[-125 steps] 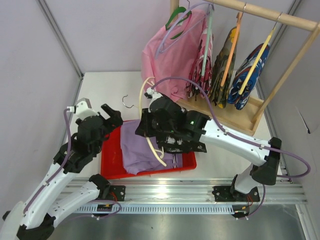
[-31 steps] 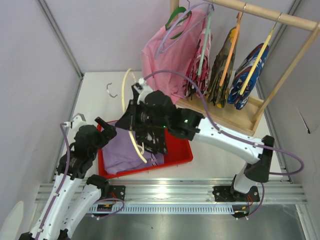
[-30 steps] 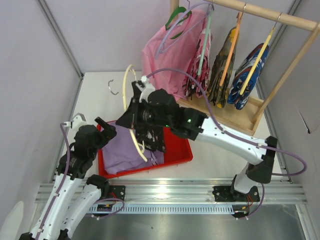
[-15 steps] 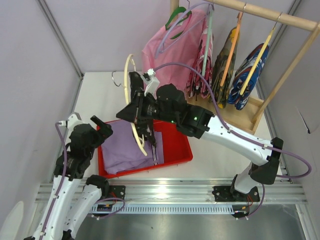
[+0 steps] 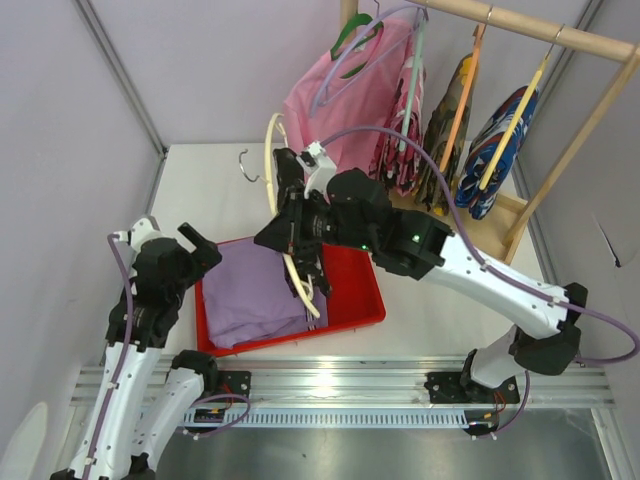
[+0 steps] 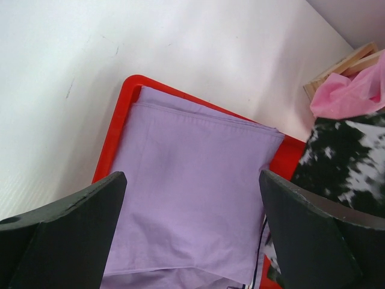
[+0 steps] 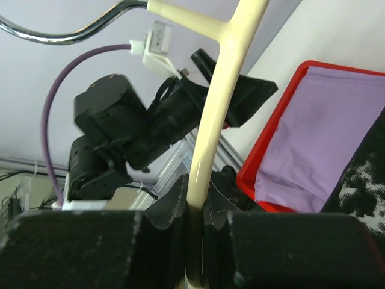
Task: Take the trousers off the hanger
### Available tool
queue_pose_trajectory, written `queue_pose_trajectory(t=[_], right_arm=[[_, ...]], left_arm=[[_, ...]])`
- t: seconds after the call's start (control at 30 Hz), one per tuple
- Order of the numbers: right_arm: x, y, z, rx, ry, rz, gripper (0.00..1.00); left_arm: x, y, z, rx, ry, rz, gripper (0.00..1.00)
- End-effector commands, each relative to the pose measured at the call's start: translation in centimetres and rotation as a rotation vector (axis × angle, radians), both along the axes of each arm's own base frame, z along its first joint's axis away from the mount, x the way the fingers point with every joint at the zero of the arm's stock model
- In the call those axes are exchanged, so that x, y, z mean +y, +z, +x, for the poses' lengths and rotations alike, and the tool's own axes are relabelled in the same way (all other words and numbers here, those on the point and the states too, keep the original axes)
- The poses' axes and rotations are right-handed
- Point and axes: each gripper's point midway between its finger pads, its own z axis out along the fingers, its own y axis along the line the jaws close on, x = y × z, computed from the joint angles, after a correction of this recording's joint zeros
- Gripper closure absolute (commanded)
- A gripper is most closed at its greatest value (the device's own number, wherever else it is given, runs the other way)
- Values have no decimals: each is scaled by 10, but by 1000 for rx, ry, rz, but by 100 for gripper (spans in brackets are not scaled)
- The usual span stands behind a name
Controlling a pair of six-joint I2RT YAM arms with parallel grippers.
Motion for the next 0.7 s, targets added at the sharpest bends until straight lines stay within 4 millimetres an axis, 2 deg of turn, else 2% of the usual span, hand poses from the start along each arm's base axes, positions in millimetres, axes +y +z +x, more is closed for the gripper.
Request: queue_pose_trajectory(t=[0.0, 0.17, 0.23, 0.5, 0.67], right_arm=[[-55, 127, -20, -206, -38, 279, 100], [-64, 135, -30, -173, -30, 287, 100], [-62, 132, -30, -154, -29, 275, 100], [-43, 82, -22, -17, -70, 119, 100], [-19, 47, -18, 66, -63, 70, 100]], left_arm=[[-2, 13, 5, -39, -22, 1, 1], [-5, 12, 7, -39, -35, -7, 1], [-5, 11, 8, -36, -39, -5, 1], [-6, 7, 7, -37, -46, -4, 1], [-5, 7, 6, -35, -46, 2, 1]])
